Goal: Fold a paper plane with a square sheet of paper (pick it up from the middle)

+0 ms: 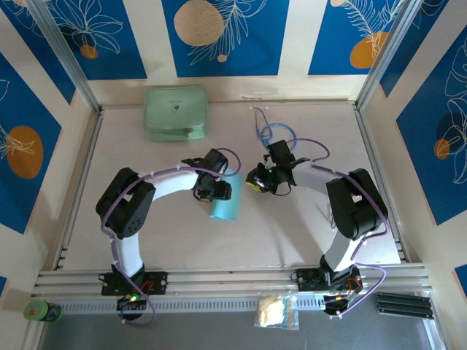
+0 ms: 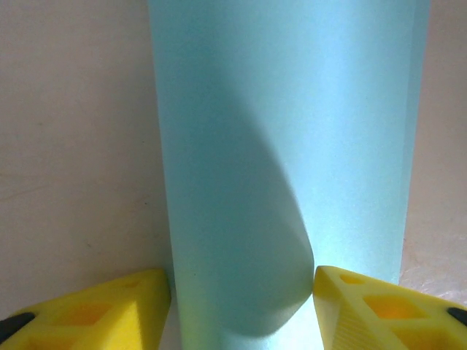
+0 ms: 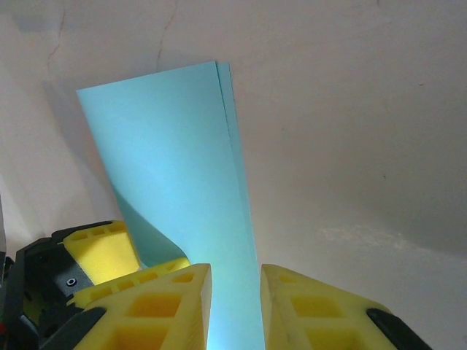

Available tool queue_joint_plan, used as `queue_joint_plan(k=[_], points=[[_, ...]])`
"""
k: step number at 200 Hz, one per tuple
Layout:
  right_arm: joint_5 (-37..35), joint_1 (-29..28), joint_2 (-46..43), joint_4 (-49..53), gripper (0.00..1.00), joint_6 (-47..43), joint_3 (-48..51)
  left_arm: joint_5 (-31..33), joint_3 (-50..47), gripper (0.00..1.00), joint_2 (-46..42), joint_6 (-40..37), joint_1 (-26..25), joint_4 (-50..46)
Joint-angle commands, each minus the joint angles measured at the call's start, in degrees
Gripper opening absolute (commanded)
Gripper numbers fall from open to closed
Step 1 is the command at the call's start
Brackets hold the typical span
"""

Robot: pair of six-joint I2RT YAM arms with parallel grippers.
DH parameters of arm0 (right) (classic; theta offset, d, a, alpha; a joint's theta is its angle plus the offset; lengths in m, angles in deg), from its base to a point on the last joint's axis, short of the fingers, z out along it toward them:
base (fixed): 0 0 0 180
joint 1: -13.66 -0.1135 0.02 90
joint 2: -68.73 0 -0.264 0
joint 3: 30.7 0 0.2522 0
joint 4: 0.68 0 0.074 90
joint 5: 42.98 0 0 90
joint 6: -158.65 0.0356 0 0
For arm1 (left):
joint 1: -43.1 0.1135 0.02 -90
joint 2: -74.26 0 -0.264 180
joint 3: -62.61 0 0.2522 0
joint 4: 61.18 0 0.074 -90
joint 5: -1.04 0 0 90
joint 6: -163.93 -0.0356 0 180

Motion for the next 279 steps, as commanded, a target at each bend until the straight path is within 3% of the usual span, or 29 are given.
queue_joint_plan(k=[1, 32, 279], points=[[0.04, 0.42, -0.26, 1.43, 0.26, -0.93, 0.79, -0.71, -0.82, 0.56, 2.96, -2.51, -0.25, -0.17], [-0.59, 0.41, -0.72, 0.78, 0.3, -1.25, 1.35, -0.28, -0.87, 0.56, 3.68, -3.23, -0.25, -0.65], [0.83, 0.23, 1.3, 0.36, 0.29, -0.53, 1.08, -0.68, -1.48, 0.59, 8.1, -0.51, -0.43, -2.43]])
